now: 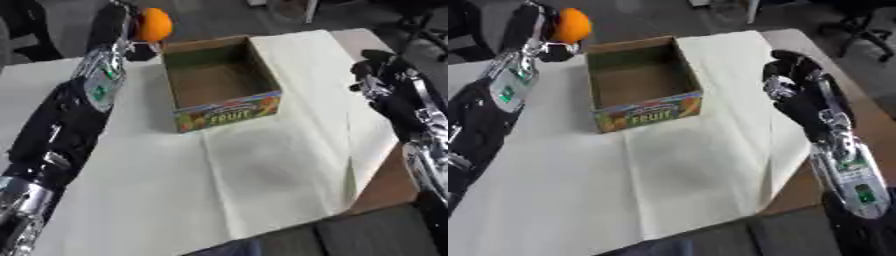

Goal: Pick up objects on the table and place them in the box.

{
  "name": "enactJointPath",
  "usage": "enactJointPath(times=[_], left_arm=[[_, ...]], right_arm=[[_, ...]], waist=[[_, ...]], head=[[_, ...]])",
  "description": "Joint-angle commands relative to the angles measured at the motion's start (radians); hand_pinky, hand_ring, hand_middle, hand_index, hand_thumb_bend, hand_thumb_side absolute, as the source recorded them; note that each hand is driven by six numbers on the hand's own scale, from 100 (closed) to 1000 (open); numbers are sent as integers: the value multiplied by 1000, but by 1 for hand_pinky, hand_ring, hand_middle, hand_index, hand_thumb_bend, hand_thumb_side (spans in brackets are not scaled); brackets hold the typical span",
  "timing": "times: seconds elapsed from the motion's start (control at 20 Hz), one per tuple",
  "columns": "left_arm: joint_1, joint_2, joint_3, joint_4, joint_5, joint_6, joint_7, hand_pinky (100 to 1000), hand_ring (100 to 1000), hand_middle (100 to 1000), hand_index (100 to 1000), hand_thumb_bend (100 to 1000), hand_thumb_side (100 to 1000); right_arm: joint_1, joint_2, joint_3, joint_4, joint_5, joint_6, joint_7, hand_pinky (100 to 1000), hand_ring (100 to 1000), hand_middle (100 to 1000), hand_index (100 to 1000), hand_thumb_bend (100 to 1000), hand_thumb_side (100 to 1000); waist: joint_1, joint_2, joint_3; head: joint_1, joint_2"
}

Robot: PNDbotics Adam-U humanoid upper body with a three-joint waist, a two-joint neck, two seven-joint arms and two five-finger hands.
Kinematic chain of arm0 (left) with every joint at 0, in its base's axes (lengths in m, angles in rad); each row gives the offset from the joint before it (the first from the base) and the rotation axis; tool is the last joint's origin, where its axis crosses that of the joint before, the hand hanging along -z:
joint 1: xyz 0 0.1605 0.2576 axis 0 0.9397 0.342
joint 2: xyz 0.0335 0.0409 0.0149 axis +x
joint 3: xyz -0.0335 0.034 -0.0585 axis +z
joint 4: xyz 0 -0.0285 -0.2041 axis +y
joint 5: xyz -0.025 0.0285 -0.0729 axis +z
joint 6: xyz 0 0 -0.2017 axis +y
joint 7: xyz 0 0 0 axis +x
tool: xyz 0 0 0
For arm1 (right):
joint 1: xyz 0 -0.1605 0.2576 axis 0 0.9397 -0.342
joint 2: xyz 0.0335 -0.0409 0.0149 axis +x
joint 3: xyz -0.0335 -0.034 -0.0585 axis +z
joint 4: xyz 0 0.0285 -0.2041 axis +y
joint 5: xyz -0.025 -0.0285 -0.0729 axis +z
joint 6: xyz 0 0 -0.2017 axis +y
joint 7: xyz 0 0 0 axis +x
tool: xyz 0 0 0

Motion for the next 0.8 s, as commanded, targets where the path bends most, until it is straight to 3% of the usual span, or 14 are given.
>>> enactJointPath(times=[0.05, 0.3, 0.45, 0.5, 0.55, 0.6, 0.8], left_arm=[[-17, -16, -21, -20, -46, -19, -28, 456, 438, 335, 467, 419, 100], [5, -53, -33, 14, -119, -36, -59, 540, 537, 460, 574, 500, 100], [14, -63, -36, 29, -148, -55, -75, 595, 611, 536, 652, 666, 100], [15, -65, -35, 31, -153, -62, -80, 618, 645, 575, 693, 839, 165], [16, -66, -35, 31, -156, -70, -82, 651, 694, 625, 741, 911, 322], [16, -66, -35, 30, -158, -78, -82, 679, 730, 665, 774, 959, 395], [16, -63, -32, 18, -149, -95, -62, 732, 796, 749, 824, 1000, 479]], right_arm=[[-18, -3, 1, -7, -4, -3, 6, 629, 776, 645, 805, 144, 316], [-21, 2, 3, -6, -3, -3, 9, 629, 775, 645, 805, 141, 316], [-20, 2, 2, -6, -3, -3, 9, 629, 775, 645, 805, 142, 317], [-20, 2, 2, -6, -3, -3, 8, 629, 775, 645, 805, 142, 317], [-20, 2, 2, -6, -3, -3, 8, 629, 775, 645, 805, 142, 317], [-21, 2, 2, -5, -3, -3, 8, 629, 775, 645, 805, 142, 317], [-21, 3, 2, -5, -3, -3, 9, 629, 775, 645, 805, 141, 317]], waist=[[-4, -13, -6], [-6, -11, -17], [-6, -10, -19], [-6, -10, -19], [-6, -10, -19], [-6, -10, -18], [-7, -9, -15]], head=[[4, 6], [8, 6], [9, 6], [9, 6], [9, 6], [9, 6], [8, 6]])
